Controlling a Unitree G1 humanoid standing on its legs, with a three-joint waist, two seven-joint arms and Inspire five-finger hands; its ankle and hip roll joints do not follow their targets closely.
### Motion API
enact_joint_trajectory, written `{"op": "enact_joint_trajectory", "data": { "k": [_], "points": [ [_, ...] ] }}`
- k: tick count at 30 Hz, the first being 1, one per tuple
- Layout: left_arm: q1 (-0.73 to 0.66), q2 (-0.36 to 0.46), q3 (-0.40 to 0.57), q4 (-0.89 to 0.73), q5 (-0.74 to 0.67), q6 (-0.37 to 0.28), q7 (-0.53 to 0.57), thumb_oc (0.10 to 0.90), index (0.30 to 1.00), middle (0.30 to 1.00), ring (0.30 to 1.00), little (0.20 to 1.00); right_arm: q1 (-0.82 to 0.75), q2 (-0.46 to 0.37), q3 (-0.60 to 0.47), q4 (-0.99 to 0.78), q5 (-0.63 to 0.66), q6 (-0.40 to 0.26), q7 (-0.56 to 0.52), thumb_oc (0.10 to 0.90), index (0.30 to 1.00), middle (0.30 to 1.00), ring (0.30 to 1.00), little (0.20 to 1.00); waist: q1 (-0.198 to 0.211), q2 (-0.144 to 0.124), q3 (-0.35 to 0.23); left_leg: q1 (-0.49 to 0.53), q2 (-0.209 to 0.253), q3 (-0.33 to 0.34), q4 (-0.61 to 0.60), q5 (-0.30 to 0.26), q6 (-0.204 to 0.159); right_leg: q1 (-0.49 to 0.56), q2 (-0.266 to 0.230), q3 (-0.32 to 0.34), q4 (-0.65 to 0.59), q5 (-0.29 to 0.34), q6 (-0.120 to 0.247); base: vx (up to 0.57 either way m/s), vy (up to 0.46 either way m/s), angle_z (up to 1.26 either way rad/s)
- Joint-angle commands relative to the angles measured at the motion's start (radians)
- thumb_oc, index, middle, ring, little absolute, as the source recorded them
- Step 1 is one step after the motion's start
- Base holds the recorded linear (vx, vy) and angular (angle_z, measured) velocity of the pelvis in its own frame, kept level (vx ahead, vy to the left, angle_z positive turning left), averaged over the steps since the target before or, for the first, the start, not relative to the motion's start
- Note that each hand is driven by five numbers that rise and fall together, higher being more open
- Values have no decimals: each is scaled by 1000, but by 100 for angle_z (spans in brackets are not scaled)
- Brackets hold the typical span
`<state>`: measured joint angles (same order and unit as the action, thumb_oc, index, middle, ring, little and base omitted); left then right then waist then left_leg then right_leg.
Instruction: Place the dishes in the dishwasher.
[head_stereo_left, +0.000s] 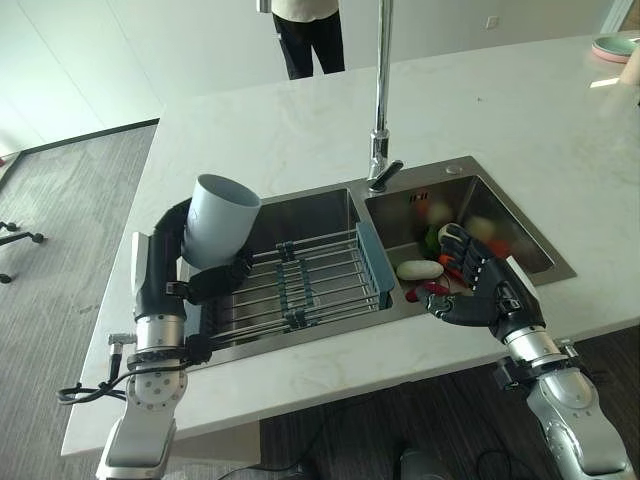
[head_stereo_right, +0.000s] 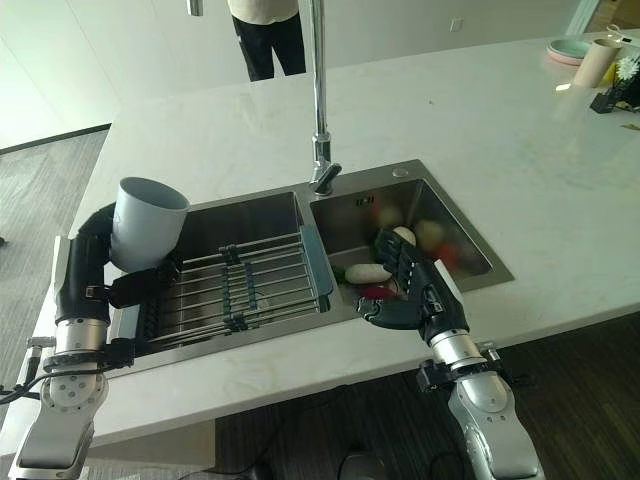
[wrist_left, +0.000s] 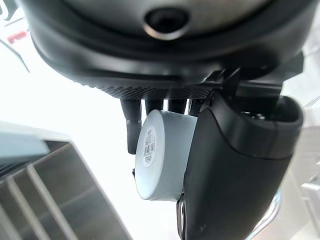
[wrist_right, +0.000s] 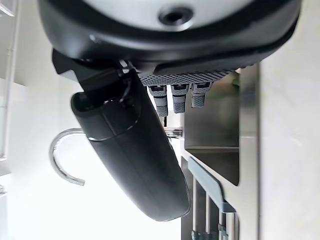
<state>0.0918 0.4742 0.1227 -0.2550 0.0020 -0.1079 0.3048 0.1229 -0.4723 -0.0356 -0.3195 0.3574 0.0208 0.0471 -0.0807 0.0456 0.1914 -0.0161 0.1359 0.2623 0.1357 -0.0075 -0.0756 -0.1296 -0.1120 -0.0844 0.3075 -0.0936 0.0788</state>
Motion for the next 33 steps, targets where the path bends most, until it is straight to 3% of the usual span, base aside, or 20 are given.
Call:
{"op": "enact_joint_trajectory", "data": {
  "k": [1, 15, 19, 21, 23, 25, 27, 29, 30, 31, 33],
  "points": [
    [-103, 79, 74, -90, -28, -177, 97, 400, 300, 300, 300, 300, -55, 20, -63, -178, 25, -179, -28, 800, 900, 900, 900, 900, -21, -26, -55, -25, -22, -68, 164, -257, 24, 48, -11, -20, -8, -128, 59, 0, 0, 0],
    [-64, 59, 85, -142, 11, -252, 188, 400, 300, 300, 300, 300, -71, 7, -35, -186, 69, -254, -22, 800, 900, 900, 900, 900, 26, -30, -60, -20, -1, -106, 164, -240, 0, 71, 0, -72, -8, -148, 32, -7, -102, 13],
    [-19, 33, 98, -181, 7, -264, 199, 400, 300, 300, 300, 300, -78, -9, -30, -198, 82, -247, -4, 800, 900, 900, 900, 900, 70, -21, -53, -45, 22, -144, 164, -195, -37, 80, 13, -106, -8, -157, 10, -19, -151, 35],
    [-3, 17, 96, -200, -1, -275, 197, 400, 300, 300, 300, 300, -81, -18, -27, -206, 72, -248, -6, 800, 900, 900, 900, 900, 91, -15, -42, -100, 55, -156, 164, -137, -66, 84, 15, -125, -8, -166, 5, -152, -140, 33],
    [-9, 22, 90, -195, -16, -303, 199, 400, 300, 300, 300, 300, -94, -32, -25, -197, 56, -261, -29, 800, 900, 900, 900, 900, 95, -14, -34, -130, 74, -121, 164, -124, -69, 83, 11, -156, -8, -169, 5, -197, -103, 73],
    [-33, 25, 79, -177, -32, -326, 198, 400, 300, 300, 300, 300, -117, -55, -36, -177, 63, -278, -44, 800, 900, 900, 900, 900, 81, -22, -28, -85, 75, -25, 164, -135, -53, 81, -12, -204, -8, -167, 6, -264, 5, 116],
    [-71, 18, 63, -158, -37, -340, 184, 400, 300, 300, 300, 300, -122, -70, -63, -154, 71, -312, -42, 800, 900, 900, 900, 900, 64, -45, -23, -25, 48, 70, 164, -124, -28, 71, -53, -247, -8, -139, 8, -293, 53, 109],
    [-102, 13, 53, -155, -45, -354, 174, 400, 300, 300, 300, 300, -121, -76, -93, -138, 73, -331, -48, 800, 900, 900, 900, 900, 47, -60, -21, 50, 46, 140, 164, -107, -34, 82, -84, -280, -8, -139, 13, -167, 74, 143],
    [-113, 10, 47, -152, -56, -362, 170, 400, 300, 300, 300, 300, -127, -75, -100, -128, 67, -338, -52, 800, 900, 900, 900, 900, 39, -65, -16, 76, 64, 188, 164, -85, -41, 88, -100, -306, -8, -135, 12, -249, 169, 192],
    [-134, 4, 33, -133, -78, -390, 167, 400, 300, 300, 300, 300, -143, -76, -109, -111, 52, -344, -63, 800, 900, 900, 900, 900, 19, -70, -16, 122, 127, 290, 164, -27, -67, 98, -123, -354, -8, -133, 6, -356, 262, 197],
    [-153, -9, 12, -111, -76, -416, 162, 400, 300, 300, 300, 300, -162, -77, -113, -101, 35, -344, -72, 800, 900, 900, 900, 900, 17, -60, -15, 119, 162, 327, 164, -10, -87, 110, -140, -387, -8, -128, 10, -329, 397, 153]
  ]
}}
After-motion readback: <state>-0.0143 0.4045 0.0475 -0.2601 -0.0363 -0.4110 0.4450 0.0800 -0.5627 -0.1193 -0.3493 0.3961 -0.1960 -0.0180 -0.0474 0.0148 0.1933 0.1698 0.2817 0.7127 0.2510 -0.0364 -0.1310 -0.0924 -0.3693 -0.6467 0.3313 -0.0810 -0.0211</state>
